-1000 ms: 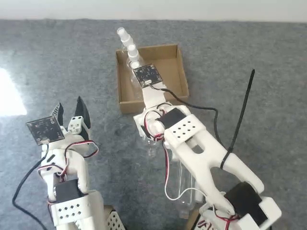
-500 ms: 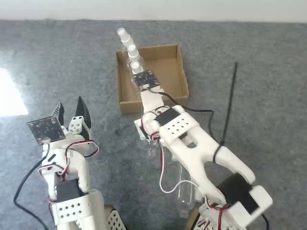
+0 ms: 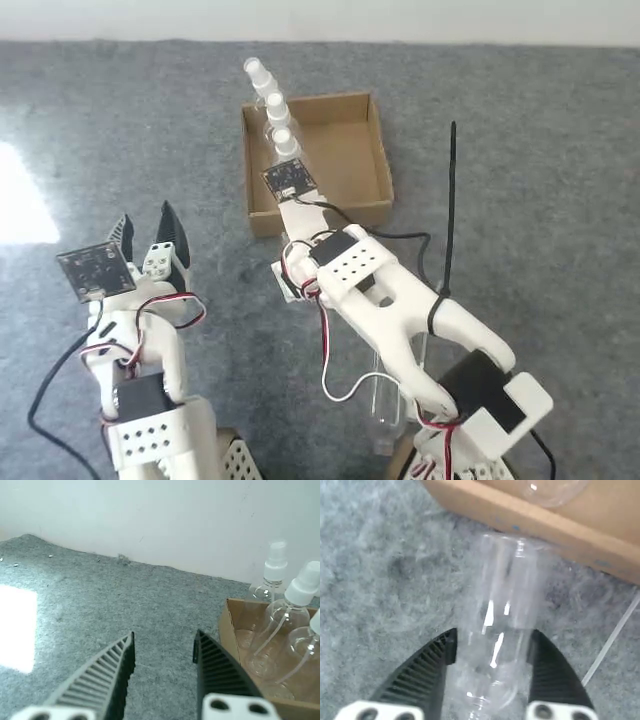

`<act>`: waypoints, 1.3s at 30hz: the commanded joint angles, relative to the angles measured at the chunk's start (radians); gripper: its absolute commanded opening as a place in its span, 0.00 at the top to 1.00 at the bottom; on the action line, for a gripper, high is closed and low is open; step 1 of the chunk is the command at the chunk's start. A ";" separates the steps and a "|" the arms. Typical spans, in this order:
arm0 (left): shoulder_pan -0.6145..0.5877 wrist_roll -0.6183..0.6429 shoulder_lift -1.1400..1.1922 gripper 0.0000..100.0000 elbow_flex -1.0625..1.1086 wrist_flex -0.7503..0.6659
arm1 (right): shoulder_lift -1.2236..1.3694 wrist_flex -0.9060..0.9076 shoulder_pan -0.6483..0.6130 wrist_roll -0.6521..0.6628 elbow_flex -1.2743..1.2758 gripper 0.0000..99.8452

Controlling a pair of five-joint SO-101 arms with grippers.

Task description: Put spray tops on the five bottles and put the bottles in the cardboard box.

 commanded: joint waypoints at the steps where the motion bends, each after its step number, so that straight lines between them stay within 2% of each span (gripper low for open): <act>1: -0.005 -0.012 0.006 0.82 -0.012 -0.032 | -0.016 -0.005 -0.015 0.066 -0.063 0.92; 11: -0.005 -0.012 0.006 0.82 -0.012 -0.032 | -0.068 0.054 -0.015 0.080 -0.063 0.93; 33: -0.005 -0.012 0.006 0.82 -0.012 -0.032 | -0.354 0.446 0.008 0.075 -0.063 0.92; 39: -0.005 -0.012 0.006 0.82 -0.005 -0.034 | -0.354 0.476 0.101 0.054 -0.063 0.92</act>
